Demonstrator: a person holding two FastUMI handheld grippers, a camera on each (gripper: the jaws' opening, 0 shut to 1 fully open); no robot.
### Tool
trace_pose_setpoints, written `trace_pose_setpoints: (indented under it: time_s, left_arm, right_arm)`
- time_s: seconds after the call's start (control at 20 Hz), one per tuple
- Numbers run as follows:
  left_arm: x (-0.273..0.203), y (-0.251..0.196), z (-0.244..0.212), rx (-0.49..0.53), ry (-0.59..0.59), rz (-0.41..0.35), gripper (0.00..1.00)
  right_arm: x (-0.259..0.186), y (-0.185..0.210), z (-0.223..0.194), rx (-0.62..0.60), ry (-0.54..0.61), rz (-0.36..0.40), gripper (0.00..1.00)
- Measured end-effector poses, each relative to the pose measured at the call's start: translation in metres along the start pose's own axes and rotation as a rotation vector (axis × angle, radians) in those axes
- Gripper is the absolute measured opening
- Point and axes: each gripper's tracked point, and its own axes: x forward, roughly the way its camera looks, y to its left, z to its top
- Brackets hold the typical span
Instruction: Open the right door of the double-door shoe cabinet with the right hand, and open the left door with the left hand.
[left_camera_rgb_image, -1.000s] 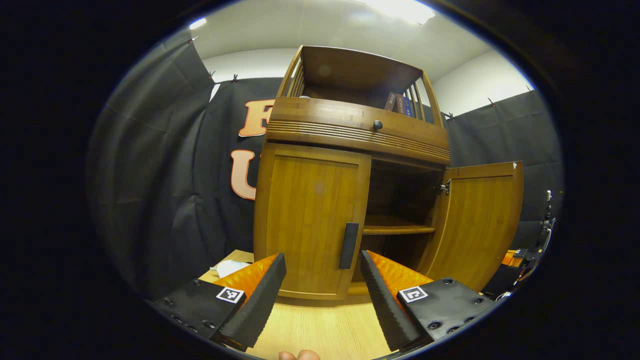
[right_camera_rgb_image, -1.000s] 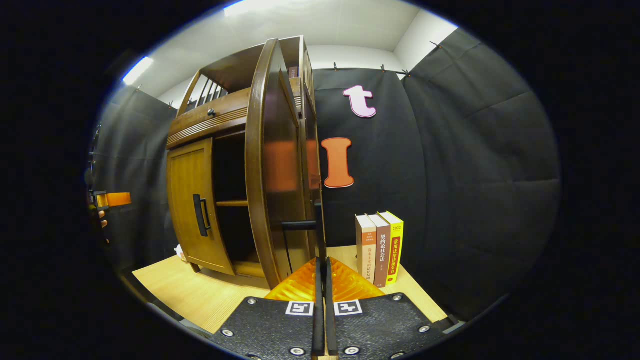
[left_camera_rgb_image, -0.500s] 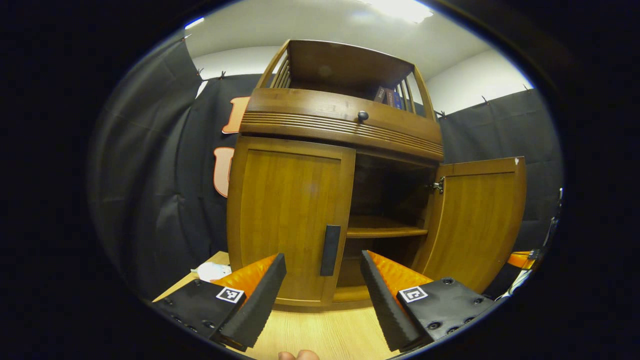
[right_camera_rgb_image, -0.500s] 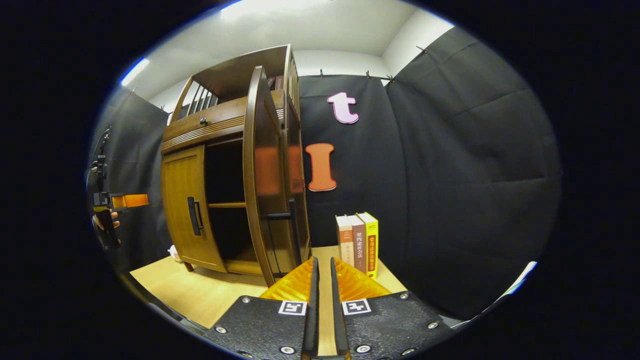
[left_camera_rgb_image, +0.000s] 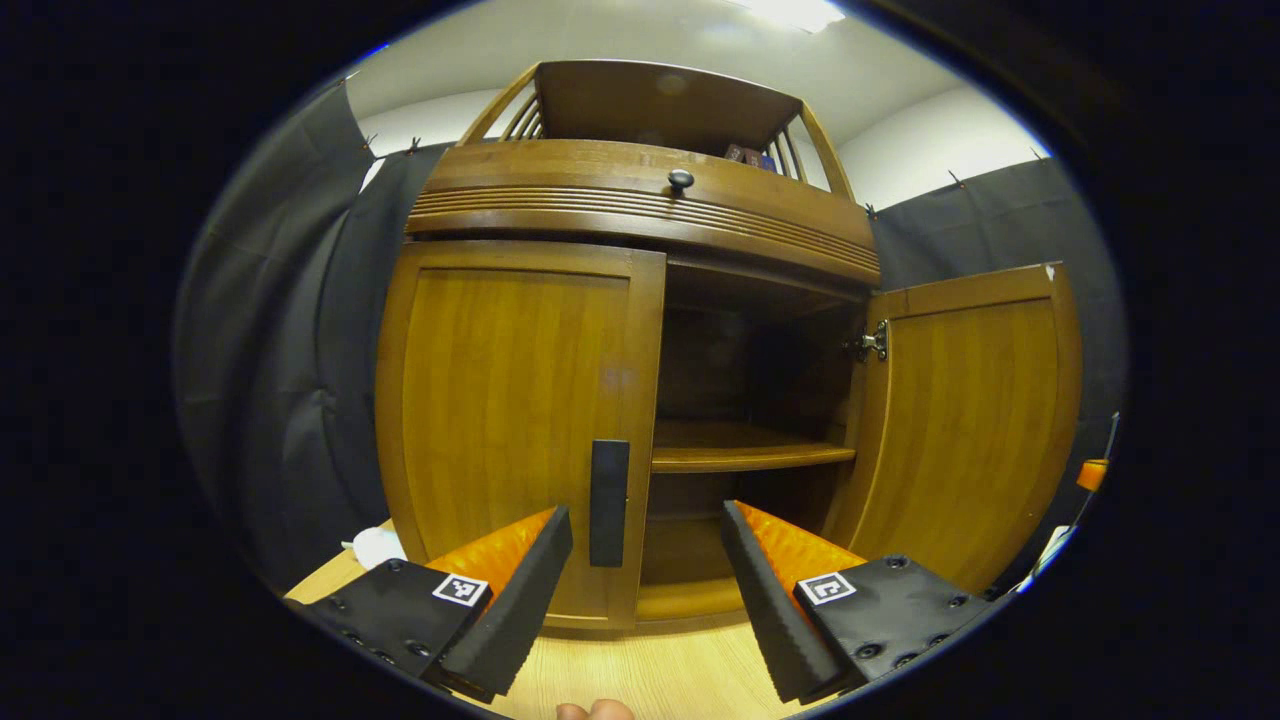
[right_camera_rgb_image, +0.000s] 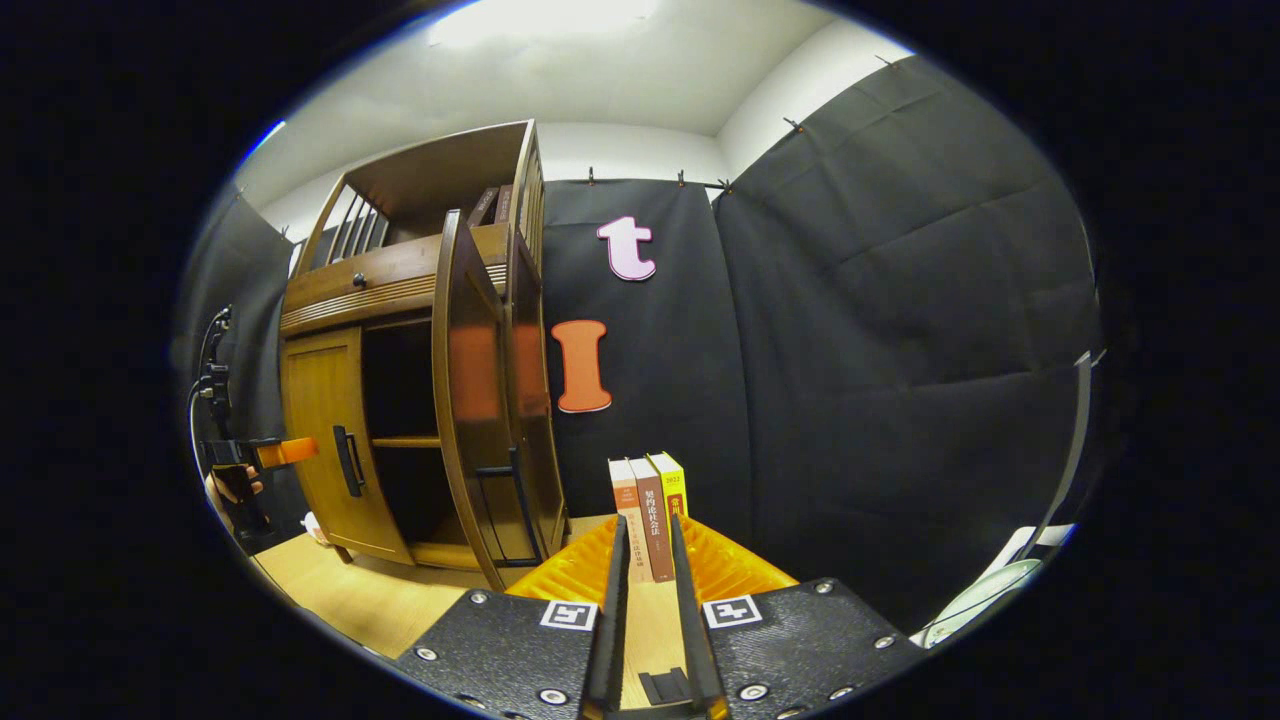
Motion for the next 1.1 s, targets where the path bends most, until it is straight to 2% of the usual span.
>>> trace_pose_setpoints:
  time_s: [0.05,0.1,0.15,0.2,0.25,0.35,0.4,0.45,0.5,0.55,0.6,0.75,0.8,0.85,0.9,0.95,1.0,1.1]
  left_arm:
    - [0.008,-0.003,-0.005,0.0,0.004,-0.008,0.94]
    - [0.015,-0.001,-0.01,0.004,0.004,-0.001,0.99]
    - [0.023,0.001,-0.01,0.011,-0.006,0.004,0.97]
    - [0.029,0.001,-0.01,0.018,-0.02,0.003,0.98]
    - [0.038,-0.001,-0.011,0.021,-0.026,-0.003,0.98]
    - [0.053,-0.004,-0.016,-0.003,-0.022,-0.012,0.99]
    - [0.06,-0.004,-0.019,-0.015,-0.016,-0.015,0.96]
    - [0.067,-0.003,-0.022,-0.015,-0.016,-0.014,0.94]
    - [0.074,-0.002,-0.024,-0.004,-0.018,-0.01,0.96]
    - [0.08,-0.004,-0.025,0.008,-0.02,-0.011,0.99]
    - [0.082,-0.001,-0.028,0.025,-0.011,0.018,0.99]
    - [0.081,-0.007,-0.021,0.081,-0.046,-0.003,0.99]
    - [0.08,-0.004,-0.021,0.084,-0.049,0.011,1.0]
    - [0.079,0.003,-0.021,0.086,-0.049,0.033,1.0]
    - [0.079,0.009,-0.02,0.086,-0.048,0.05,1.0]
    - [0.081,0.015,-0.021,0.088,-0.042,0.066,1.0]
    - [0.084,0.02,-0.024,0.088,-0.027,0.076,1.0]
    - [0.089,0.031,-0.033,0.067,0.006,0.089,1.0]
  right_arm:
    - [0.0,-0.002,-0.001,-0.007,0.0,-0.011,0.24]
    - [0.0,-0.003,-0.002,-0.01,-0.002,-0.019,0.24]
    - [0.0,-0.003,-0.002,-0.015,-0.004,-0.026,0.24]
    - [0.0,-0.002,-0.003,-0.021,-0.002,-0.033,0.32]
    - [0.002,-0.002,-0.005,-0.029,0.002,-0.039,0.32]
    - [0.007,0.001,-0.006,-0.044,0.005,-0.053,0.19]
    - [0.008,0.005,-0.005,-0.051,0.005,-0.053,0.3]
    - [0.009,0.009,-0.005,-0.056,0.004,-0.049,0.33]
    - [0.011,0.012,-0.005,-0.06,0.003,-0.045,0.34]
    - [0.011,0.016,-0.007,-0.066,0.003,-0.045,0.39]
    - [0.012,0.017,-0.008,-0.07,0.001,-0.047,0.5]
    - [0.015,0.027,-0.009,-0.059,0.002,-0.037,0.78]
    - [0.016,0.03,-0.009,-0.052,0.0,-0.032,0.87]
    - [0.016,0.032,-0.008,-0.047,-0.003,-0.03,0.83]
    - [0.017,0.034,-0.007,-0.044,-0.004,-0.027,0.9]
    - [0.017,0.036,-0.006,-0.041,-0.005,-0.023,0.9]
    - [0.017,0.038,-0.005,-0.039,-0.006,-0.021,0.85]
    - [0.016,0.042,-0.006,-0.038,-0.006,-0.017,0.86]
